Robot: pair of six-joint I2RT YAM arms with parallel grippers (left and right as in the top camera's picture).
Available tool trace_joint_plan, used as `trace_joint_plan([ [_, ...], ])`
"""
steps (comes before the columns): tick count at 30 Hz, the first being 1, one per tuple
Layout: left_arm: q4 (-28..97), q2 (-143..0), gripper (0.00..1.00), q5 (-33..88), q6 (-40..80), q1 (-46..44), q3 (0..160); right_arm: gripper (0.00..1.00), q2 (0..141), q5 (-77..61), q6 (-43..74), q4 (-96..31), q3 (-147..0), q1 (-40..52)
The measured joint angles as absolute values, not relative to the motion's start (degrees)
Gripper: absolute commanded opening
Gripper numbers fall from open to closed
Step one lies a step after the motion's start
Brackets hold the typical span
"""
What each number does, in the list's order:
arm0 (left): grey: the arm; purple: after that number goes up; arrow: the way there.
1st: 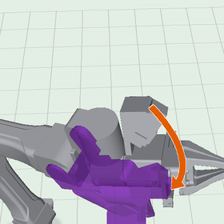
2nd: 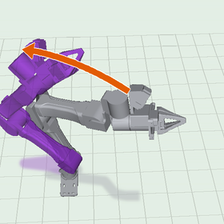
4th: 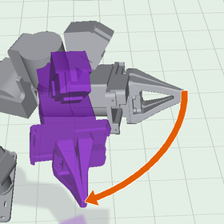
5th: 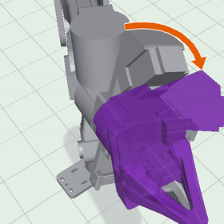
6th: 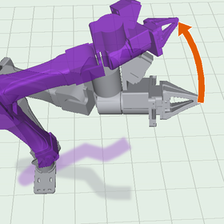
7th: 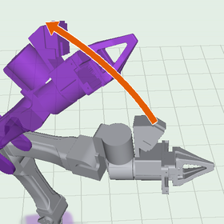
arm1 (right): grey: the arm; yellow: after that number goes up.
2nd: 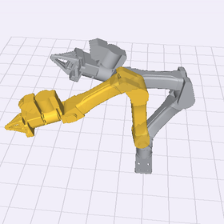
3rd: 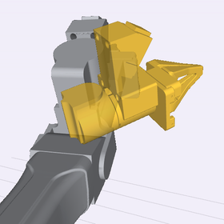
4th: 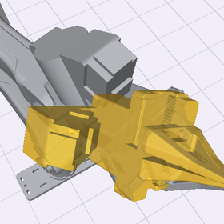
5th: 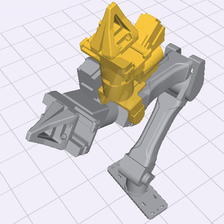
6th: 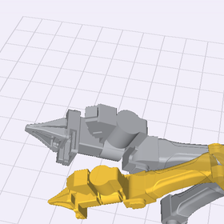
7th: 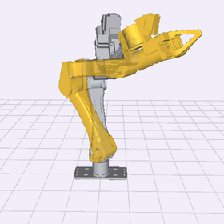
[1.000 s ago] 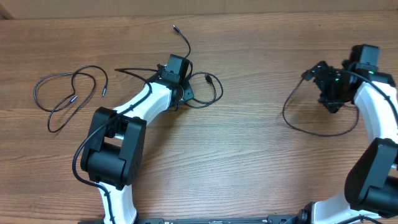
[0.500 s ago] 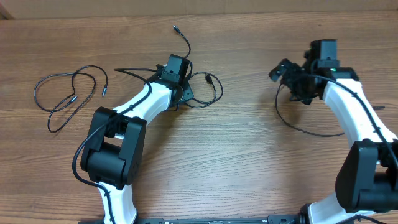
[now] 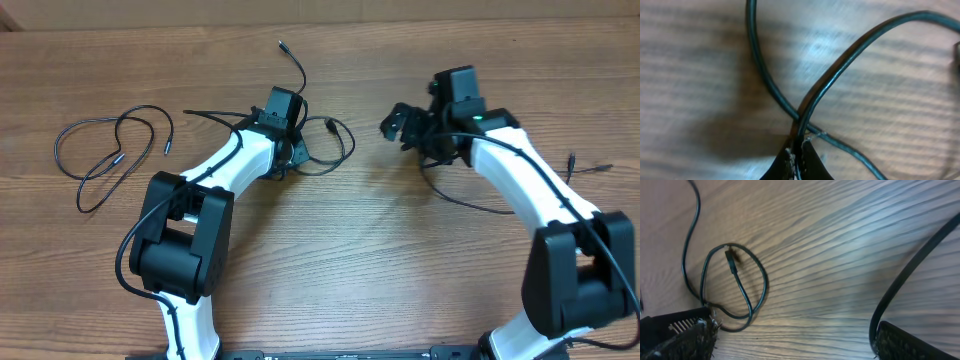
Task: Untangle cables
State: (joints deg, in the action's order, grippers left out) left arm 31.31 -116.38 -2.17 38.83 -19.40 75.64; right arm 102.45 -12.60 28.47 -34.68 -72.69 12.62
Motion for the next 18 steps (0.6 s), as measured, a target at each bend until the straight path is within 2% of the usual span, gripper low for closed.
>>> trace_joint_plan([
  [8,55.5,-119.4,0.04,-6.1,34.0,-19.4,86.0,1.0,104.9,-11.5,28.5,-32.2,-72.7,16.7],
  [13,64.6,-119.5,0.04,-7.4,29.6,-19.4,95.9,1.0,104.9,-9.9,27.9,-32.6,-72.7,16.4],
  [18,71.7,-119.5,0.04,-7.9,26.5,-19.4,105.2,1.0,104.9,-16.9,24.1,-31.5,-72.8,16.4],
])
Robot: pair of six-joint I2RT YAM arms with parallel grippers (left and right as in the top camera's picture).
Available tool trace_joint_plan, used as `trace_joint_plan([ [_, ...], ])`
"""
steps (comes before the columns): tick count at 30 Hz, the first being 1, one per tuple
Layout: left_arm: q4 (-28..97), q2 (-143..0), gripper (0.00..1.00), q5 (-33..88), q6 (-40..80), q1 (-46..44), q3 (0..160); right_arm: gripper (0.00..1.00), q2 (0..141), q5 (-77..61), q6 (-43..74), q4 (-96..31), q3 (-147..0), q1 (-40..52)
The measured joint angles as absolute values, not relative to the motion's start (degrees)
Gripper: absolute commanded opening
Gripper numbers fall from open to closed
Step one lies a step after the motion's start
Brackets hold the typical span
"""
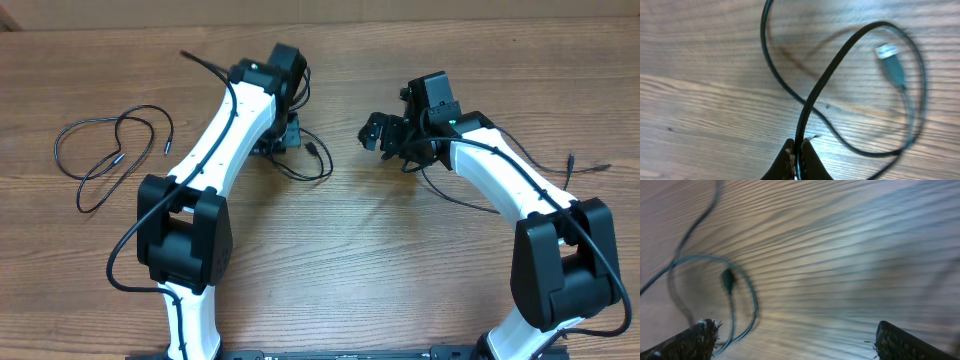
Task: Untangle cables
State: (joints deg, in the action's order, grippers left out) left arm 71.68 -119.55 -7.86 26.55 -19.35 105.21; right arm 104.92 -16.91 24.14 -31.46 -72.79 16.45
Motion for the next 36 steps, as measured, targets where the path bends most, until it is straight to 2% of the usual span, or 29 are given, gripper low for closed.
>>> trace_joint_plan([
  [5,77.1,-119.5,0.04,-9.1,25.5,-18.4,113.1,1.0,104.9,-22.6,22.9,-31.5,-73.1,16.5],
  [11,78.2,-119.5,0.04,-17.3,27.9,-14.0,114.7,1.0,104.9,-24.4,22.9,-33.2,-73.1,17.3],
  [17,75.3,-119.5,0.04,-22.9,29.9,-6.6,112.4,1.0,104.9,-24.9,22.9,-33.3,-73.1,20.4],
  [24,68.8,-119.5,0.04,-23.7,30.3,0.1,106.1,1.0,104.9,-25.1,22.9,-33.0,-73.1,23.6],
  [36,70.1,-119.5,0.04,-31.3,36.5,10.0,103.7,1.0,104.9,-23.9,22.9,-34.0,-73.1,26.8],
])
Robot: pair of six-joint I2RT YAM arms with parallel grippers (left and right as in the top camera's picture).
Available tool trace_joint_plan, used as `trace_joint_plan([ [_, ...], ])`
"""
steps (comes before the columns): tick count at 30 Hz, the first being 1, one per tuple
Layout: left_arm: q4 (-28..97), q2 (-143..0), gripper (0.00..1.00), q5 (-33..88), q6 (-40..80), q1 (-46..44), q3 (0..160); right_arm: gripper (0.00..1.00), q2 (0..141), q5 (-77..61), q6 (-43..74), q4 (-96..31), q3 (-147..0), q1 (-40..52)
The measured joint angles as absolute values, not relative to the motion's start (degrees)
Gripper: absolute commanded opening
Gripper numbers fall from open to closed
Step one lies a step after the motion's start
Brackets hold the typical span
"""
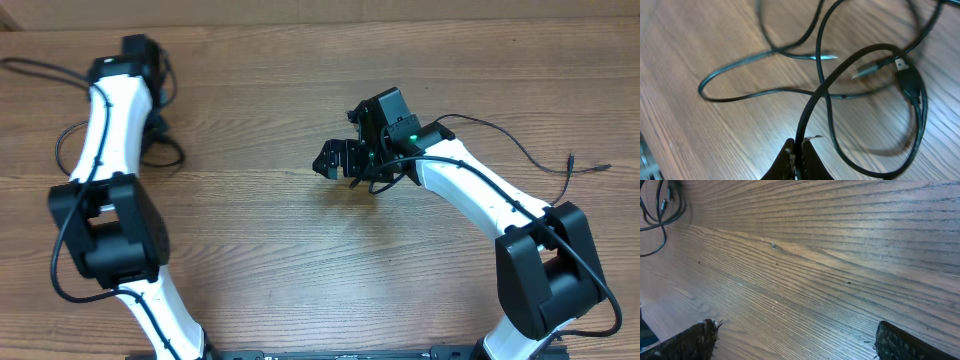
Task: Untangle cables
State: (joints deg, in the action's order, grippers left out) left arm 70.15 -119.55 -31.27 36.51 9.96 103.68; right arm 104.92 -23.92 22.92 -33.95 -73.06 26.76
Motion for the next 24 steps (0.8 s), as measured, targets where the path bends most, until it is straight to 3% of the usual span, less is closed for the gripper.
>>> trace_joint_plan([
  [5,68.5,-119.5,0.04,-26.1,36.1,14.2,103.6,1.0,104.9,-23.6,22.9,-33.6,-73.1,27.1],
  [15,67.5,-119.5,0.04,-22.8,34.5,13.5,104.9,1.0,104.9,-23.6,22.9,-33.6,-73.1,27.1],
  [24,63.3,-119.5,0.04,-20.1,29.5,13.5,130.2,1.0,104.9,-22.4,22.9,-33.5,-73.1,27.1],
])
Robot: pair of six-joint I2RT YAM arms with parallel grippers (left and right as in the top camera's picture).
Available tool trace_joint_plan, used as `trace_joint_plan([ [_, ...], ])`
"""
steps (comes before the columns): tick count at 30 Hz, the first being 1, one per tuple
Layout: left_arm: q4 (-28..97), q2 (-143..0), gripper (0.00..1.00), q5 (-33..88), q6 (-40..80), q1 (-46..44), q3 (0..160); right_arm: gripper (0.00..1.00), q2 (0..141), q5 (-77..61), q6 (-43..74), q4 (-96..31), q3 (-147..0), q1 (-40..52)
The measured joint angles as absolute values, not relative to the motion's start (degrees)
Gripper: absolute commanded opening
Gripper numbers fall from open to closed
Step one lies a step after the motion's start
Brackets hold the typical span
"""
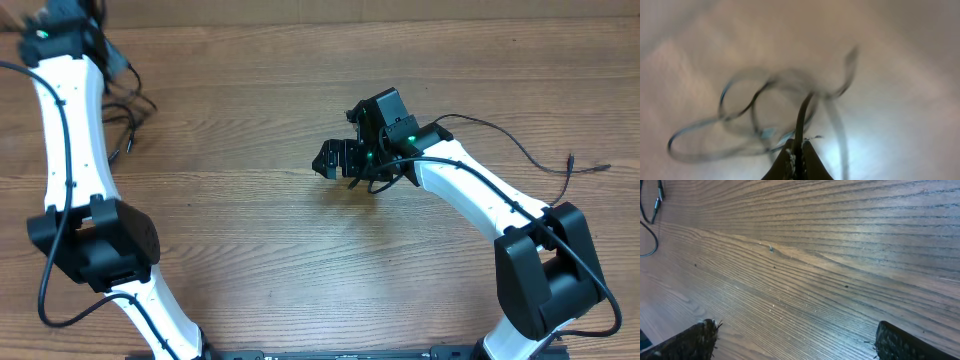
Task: Untangle cables
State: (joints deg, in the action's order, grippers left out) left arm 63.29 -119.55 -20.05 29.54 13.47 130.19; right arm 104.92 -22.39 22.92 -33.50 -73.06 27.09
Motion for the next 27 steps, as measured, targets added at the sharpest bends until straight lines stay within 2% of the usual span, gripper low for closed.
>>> trace_joint_plan([
  [5,61.4,-119.3,0.04,-15.0,25.8,13.5,141.8,1.0,104.9,-22.0,22.9,-33.5,-73.1,27.1],
  [10,61.8,-118.5,0.04,-12.6,21.7,13.5,143.7,1.0,104.9,-21.7,22.9,-33.5,-73.1,27.1],
  [24,58.8,-119.0,0.04,-12.2,20.9,13.5,116.0,1.0,104.9,-20.6,22.9,-33.7,-73.1,27.1],
  [27,59.1,-119.3,0.1,-12.1,21.5,13.5,113.7,1.0,104.9,-20.6,22.9,-33.7,-73.1,27.1],
])
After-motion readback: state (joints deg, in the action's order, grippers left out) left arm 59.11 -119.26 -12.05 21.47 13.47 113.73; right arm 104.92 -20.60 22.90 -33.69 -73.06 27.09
